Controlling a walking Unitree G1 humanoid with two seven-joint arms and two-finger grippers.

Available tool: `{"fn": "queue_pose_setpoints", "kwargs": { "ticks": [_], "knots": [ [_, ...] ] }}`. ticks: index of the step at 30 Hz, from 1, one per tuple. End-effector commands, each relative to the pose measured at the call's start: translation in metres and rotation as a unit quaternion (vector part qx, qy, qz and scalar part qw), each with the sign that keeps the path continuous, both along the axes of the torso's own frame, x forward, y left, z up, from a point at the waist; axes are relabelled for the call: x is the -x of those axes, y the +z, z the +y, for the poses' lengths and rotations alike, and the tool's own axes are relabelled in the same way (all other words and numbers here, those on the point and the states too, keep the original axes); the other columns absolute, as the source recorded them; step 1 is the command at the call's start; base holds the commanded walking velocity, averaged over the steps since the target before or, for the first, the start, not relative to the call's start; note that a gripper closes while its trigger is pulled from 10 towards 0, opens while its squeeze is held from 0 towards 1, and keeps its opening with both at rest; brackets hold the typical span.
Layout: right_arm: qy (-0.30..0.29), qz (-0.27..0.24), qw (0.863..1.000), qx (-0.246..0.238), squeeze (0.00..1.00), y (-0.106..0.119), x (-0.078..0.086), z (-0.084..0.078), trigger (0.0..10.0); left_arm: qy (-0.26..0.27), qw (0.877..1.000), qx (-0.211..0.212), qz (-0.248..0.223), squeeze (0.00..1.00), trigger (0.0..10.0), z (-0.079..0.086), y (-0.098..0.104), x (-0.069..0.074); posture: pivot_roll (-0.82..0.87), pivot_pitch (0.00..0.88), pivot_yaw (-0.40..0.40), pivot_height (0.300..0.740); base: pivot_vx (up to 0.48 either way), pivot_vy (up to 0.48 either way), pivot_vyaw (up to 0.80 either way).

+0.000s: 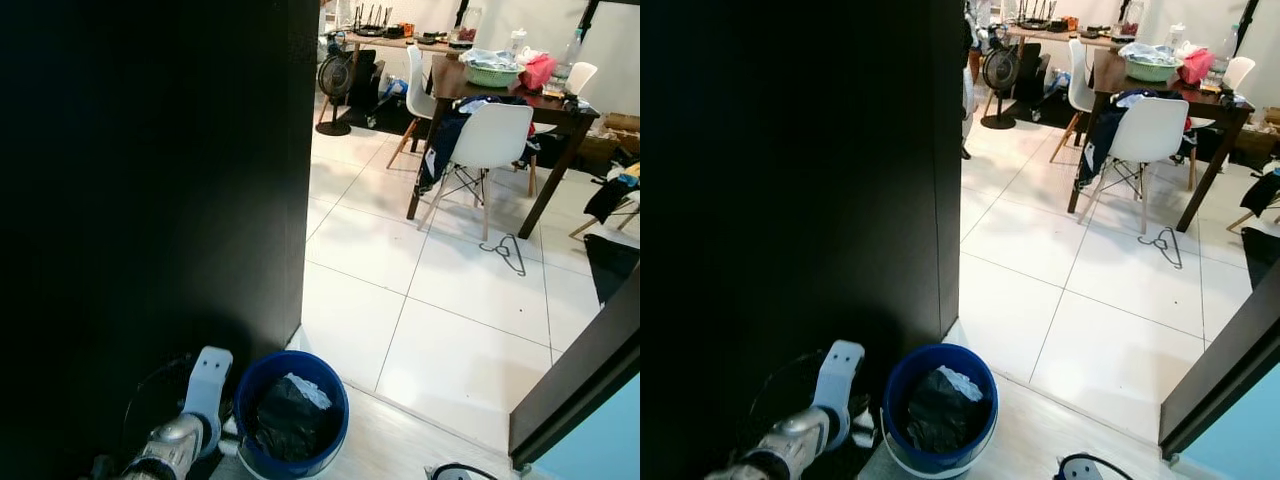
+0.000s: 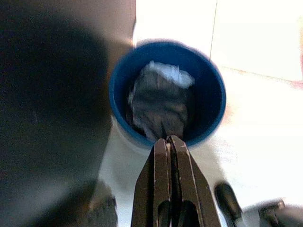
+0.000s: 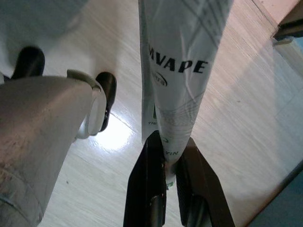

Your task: Clean up the room

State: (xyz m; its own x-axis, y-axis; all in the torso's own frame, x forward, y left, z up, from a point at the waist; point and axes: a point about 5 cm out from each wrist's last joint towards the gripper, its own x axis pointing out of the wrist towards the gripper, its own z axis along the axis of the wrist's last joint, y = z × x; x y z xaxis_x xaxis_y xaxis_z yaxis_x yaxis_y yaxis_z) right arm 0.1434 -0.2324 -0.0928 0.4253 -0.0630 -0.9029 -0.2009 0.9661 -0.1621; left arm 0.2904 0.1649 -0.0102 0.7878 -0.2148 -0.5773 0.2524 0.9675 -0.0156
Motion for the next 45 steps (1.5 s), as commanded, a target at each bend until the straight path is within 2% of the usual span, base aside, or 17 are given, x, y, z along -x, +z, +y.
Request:
{"fn": "queue_pose_setpoints", "kwargs": {
  "ticks": [1,2,3,4,7,11,15,20,26,33,37,38,45],
  "knots": [
    [-0.004,-0.009,1.0,0.001,0.0,0.001,-0.003,-0.001,10.0,-0.005,1.0,-0.009,-0.002,0.0,10.0,0.002,0.0,0.0,-0.06,0.076,-0.047,0.74,0.0,0.0,0.0],
    [-0.011,-0.015,1.0,0.0,0.0,0.002,-0.003,-0.002,10.0,-0.008,1.0,-0.01,-0.016,0.0,10.0,-0.001,0.009,-0.009,-0.07,0.088,-0.038,0.74,0.0,0.0,0.0],
    [-0.011,-0.015,1.0,0.0,0.0,0.002,-0.003,-0.002,10.0,-0.008,1.0,-0.01,-0.016,0.0,10.0,-0.001,0.009,-0.009,-0.07,0.088,-0.038,0.74,0.0,0.0,0.0],
    [-0.018,-0.019,1.0,0.0,0.0,0.002,-0.001,-0.003,10.0,-0.015,0.999,-0.012,-0.027,0.0,10.0,-0.004,0.015,-0.016,-0.07,0.097,-0.033,0.74,0.0,0.0,0.0],
    [-0.022,-0.02,1.0,-0.001,0.0,0.001,0.0,-0.003,10.0,-0.015,0.999,-0.015,-0.031,0.0,10.0,-0.007,0.018,-0.019,-0.07,0.102,-0.032,0.74,0.094,0.0,0.0],
    [-0.024,-0.02,1.0,-0.002,0.0,0.001,0.001,-0.002,10.0,-0.011,0.999,-0.009,-0.029,0.0,10.0,-0.008,0.017,-0.018,-0.06,0.1,-0.031,0.74,0.3,0.0,0.0],
    [-0.02,-0.017,1.0,-0.008,0.0,-0.001,0.001,0.004,10.0,0.005,1.0,0.003,-0.014,0.0,10.0,-0.004,0.006,-0.007,-0.05,0.09,-0.039,0.74,0.321,0.0,0.0],
    [-0.017,-0.016,1.0,-0.008,0.0,-0.001,-0.001,0.006,10.0,0.01,1.0,0.008,-0.009,0.0,10.0,-0.001,0.001,-0.001,-0.04,0.077,-0.042,0.74,0.321,0.0,0.0],
    [-0.016,-0.014,1.0,-0.007,0.0,-0.001,-0.002,0.006,10.0,0.001,1.0,0.009,-0.012,0.0,10.0,-0.004,0.002,-0.001,-0.03,0.068,-0.04,0.74,0.341,0.0,0.0],
    [-0.016,-0.009,1.0,-0.009,0.0,-0.002,0.001,0.009,10.0,-0.021,1.0,0.009,-0.02,0.0,10.0,-0.012,0.004,-0.004,-0.03,0.065,-0.036,0.74,0.0,0.0,0.0],
    [-0.017,-0.005,1.0,-0.01,0.0,-0.004,0.005,0.01,10.0,-0.045,0.999,0.009,-0.016,0.0,10.0,-0.016,0.005,-0.004,-0.02,0.064,-0.03,0.74,0.0,-0.236,0.0],
    [-0.018,-0.002,1.0,-0.01,0.0,-0.005,0.006,0.011,10.0,-0.064,0.998,0.009,-0.017,0.0,10.0,-0.022,0.005,-0.004,-0.02,0.064,-0.029,0.74,0.0,-0.472,0.0],
    [-0.018,0.003,1.0,-0.01,0.0,-0.006,0.009,0.012,10.0,-0.073,0.997,0.015,-0.025,0.0,10.0,-0.03,0.01,-0.009,-0.02,0.065,-0.031,0.74,0.0,-0.135,0.0]
  ]
}}
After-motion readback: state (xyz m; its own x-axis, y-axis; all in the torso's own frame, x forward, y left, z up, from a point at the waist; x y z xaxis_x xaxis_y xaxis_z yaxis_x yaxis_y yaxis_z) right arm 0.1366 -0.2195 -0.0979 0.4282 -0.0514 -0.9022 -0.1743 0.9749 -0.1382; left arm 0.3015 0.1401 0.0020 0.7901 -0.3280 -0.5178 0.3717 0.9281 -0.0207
